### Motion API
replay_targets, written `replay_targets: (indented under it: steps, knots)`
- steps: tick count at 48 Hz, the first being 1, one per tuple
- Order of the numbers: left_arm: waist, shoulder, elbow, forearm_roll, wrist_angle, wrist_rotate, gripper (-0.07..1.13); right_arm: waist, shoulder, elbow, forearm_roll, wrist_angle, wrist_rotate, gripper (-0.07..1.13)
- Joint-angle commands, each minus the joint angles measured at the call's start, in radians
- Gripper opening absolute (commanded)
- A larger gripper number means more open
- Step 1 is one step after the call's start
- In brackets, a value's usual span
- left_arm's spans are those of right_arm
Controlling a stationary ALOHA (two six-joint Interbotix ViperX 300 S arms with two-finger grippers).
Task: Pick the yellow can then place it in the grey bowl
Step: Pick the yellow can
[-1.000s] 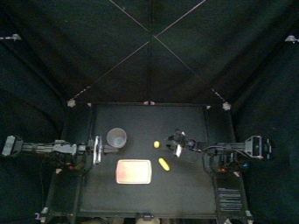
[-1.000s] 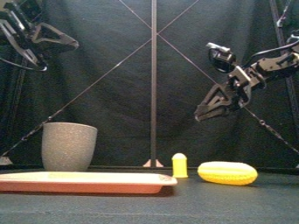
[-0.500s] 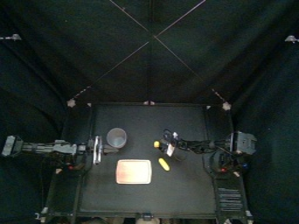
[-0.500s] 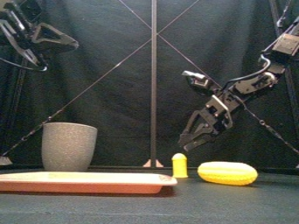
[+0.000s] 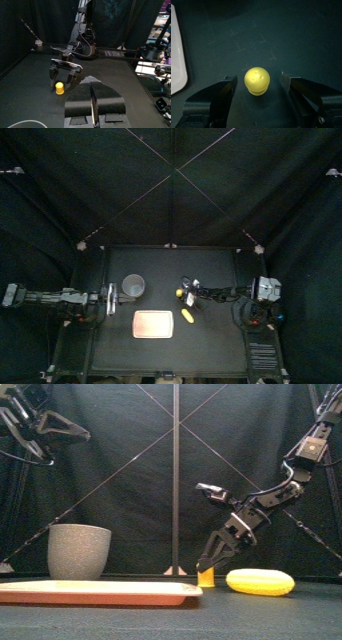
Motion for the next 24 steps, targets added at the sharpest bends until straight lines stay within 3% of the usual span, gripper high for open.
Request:
replay_targets:
  steps: [1, 24]
  knots:
    - [0.005, 0.005, -0.012, 0.002, -0.005, 0.002, -0.02, -0.011, -0.008, -0.018, 0.002, -0.003, -0.002, 0.99]
    - [0.014, 0.005, -0.009, 0.002, -0.005, 0.002, -0.02, -0.003, 0.015, -0.063, -0.005, 0.005, -0.002, 0.66]
